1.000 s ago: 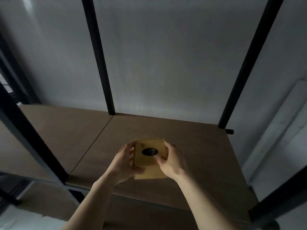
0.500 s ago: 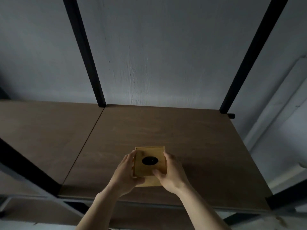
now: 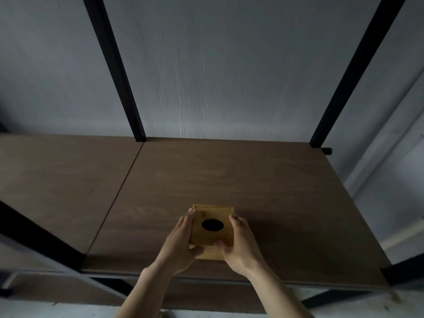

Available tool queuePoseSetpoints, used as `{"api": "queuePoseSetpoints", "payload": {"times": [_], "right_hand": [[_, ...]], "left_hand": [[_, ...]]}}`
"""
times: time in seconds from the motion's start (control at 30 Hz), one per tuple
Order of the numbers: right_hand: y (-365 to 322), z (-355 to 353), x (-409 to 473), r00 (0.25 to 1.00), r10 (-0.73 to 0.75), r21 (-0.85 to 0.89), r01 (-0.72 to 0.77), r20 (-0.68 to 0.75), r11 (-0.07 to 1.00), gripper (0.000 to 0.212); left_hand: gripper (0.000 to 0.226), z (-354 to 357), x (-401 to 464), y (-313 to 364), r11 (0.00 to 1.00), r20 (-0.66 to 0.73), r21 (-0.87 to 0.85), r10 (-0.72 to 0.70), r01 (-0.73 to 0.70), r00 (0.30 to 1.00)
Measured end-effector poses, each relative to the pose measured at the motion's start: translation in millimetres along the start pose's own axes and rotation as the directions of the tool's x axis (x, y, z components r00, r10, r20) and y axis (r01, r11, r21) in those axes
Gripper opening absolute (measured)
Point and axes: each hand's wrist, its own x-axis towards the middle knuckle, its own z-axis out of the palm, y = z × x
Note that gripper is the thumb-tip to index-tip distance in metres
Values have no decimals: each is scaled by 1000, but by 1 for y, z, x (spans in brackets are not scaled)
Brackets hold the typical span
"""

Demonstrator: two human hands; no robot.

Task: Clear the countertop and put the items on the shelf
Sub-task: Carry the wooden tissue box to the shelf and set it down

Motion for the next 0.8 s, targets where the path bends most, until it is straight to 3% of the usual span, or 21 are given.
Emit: {"api": "queuePoseSetpoints", "payload": {"times": [0.3, 0.4, 0.6, 0.8], "right_hand": [[6, 11, 0, 1000, -26, -43, 27, 14, 999, 85], [3, 6, -7, 1000, -17, -138, 21, 25, 990, 84], [0, -38, -38, 1000, -22, -348, 16, -12, 937, 79], [10, -111, -90, 988, 22, -436, -88, -156, 896, 76]], "left_hand": [[107, 13, -5, -1, 999, -4, 41, -34, 34, 999], [111, 8, -8, 5, 993, 26, 111, -33, 30, 999], [106, -13, -14, 46, 979, 13, 191, 70, -71, 997], [107, -26, -18, 122, 909, 124, 362, 176, -209, 977]]}}
